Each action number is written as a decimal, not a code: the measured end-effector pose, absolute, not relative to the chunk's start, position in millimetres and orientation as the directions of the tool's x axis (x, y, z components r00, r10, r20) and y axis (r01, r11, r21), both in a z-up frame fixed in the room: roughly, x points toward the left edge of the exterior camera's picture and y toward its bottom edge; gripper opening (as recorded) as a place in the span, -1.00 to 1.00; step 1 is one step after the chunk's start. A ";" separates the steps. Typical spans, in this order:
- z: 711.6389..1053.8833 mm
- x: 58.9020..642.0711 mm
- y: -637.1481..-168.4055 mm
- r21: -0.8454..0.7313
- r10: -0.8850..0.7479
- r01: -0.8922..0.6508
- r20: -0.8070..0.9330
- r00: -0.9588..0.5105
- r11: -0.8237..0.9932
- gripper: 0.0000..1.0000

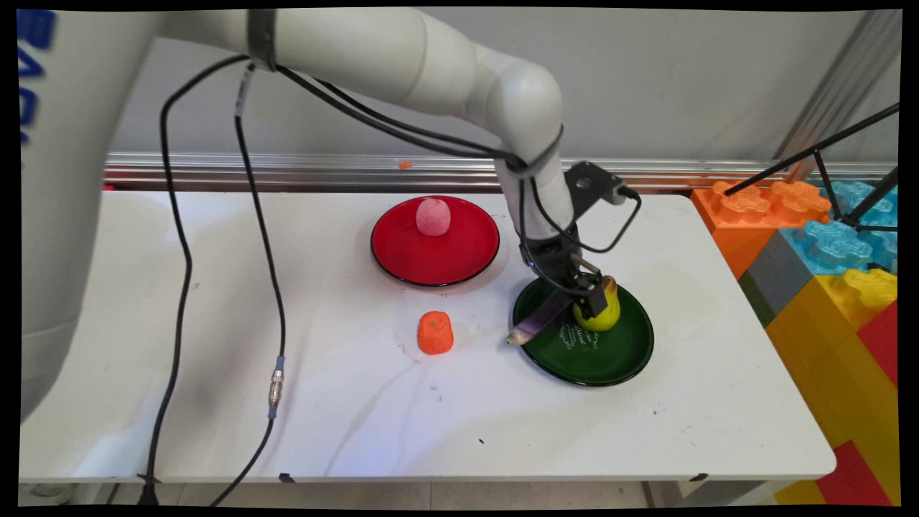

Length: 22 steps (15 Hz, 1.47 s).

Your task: Pick up the eggplant from the green plate, then place the picked object on the table

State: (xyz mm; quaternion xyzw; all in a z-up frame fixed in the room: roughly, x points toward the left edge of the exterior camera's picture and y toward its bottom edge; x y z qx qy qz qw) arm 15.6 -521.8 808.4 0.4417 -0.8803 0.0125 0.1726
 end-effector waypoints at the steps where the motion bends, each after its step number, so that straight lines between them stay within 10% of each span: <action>1: 803.0 11.8 -520.4 0.131 -0.783 -0.791 0.306 -0.541 0.598 1.00; 14: 773.1 -5.5 -510.7 0.098 -0.835 -0.846 0.252 -0.489 0.525 1.00; 15: 773.0 -6.0 -510.3 0.095 -0.836 -0.847 0.252 -0.488 0.523 -1.00; 22: 779.4 -5.9 -505.5 0.068 -0.839 -0.856 0.250 -0.483 0.513 -1.00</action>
